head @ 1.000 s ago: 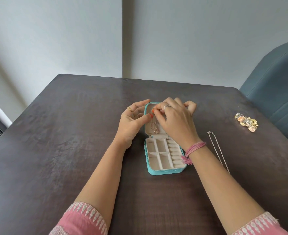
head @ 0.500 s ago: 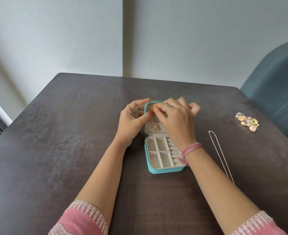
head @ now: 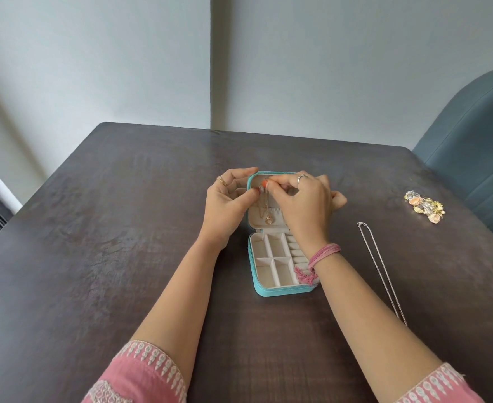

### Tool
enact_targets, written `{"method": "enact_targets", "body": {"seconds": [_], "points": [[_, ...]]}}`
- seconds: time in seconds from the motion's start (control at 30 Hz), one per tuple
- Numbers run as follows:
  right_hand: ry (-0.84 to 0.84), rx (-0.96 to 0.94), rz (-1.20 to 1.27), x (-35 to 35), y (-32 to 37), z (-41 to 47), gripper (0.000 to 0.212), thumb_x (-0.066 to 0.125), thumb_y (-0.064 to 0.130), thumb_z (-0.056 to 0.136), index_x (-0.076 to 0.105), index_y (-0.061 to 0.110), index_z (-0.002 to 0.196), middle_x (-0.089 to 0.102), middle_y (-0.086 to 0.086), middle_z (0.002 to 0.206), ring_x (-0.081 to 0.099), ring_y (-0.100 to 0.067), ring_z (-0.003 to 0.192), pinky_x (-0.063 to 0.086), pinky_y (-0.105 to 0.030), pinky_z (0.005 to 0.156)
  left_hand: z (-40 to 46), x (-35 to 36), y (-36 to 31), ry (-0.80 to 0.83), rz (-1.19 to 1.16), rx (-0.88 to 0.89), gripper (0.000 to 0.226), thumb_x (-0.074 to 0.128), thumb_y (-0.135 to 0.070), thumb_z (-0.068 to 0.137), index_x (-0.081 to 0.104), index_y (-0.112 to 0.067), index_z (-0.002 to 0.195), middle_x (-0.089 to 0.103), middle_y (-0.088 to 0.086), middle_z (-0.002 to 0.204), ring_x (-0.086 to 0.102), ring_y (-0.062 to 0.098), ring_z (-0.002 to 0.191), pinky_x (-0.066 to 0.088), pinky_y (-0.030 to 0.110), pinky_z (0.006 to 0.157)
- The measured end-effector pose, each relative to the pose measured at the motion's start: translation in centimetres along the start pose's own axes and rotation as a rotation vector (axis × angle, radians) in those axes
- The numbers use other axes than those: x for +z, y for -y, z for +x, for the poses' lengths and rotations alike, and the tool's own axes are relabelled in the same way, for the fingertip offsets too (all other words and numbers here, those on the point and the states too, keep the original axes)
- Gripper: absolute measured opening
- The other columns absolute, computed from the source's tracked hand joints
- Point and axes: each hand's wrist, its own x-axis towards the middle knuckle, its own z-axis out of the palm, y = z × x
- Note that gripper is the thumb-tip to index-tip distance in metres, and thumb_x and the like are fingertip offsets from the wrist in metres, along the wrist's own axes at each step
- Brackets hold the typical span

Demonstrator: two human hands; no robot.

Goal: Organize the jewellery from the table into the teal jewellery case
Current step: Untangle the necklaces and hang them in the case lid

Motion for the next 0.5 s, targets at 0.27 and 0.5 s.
{"method": "enact_targets", "body": {"seconds": [0.27,0.5], "points": [[-0.071,-0.042,-0.034,0.50,0.26,-0.48,0.018,0.067,0.048,0.080,0.074,0.031,0.077,0.064,0.013,0.073,0.043,-0.012,0.083,0.030,-0.042,0.077,0.06,0.23,0.02,-0.036,-0.019,0.004,0.026,0.058,0.007,0.087,0.064,-0.016,0.096,0.070,0.008,0.096,0.067,0.010,0.082,0.053,0.022,0.069],[-0.118,-0.029,-0.039,0.85,0.35,-0.68,0.026,0.067,0.052,0.080,0.073,0.028,0.071,0.065,0.011,0.071,0.038,-0.007,0.081,0.024,-0.037,0.076,0.03,0.13,-0.14,-0.020,-0.004,0.007,0.022,0.058,0.004,0.088,0.063,-0.016,0.095,0.070,0.003,0.094,0.067,0.009,0.082,0.054,0.022,0.069]]}}
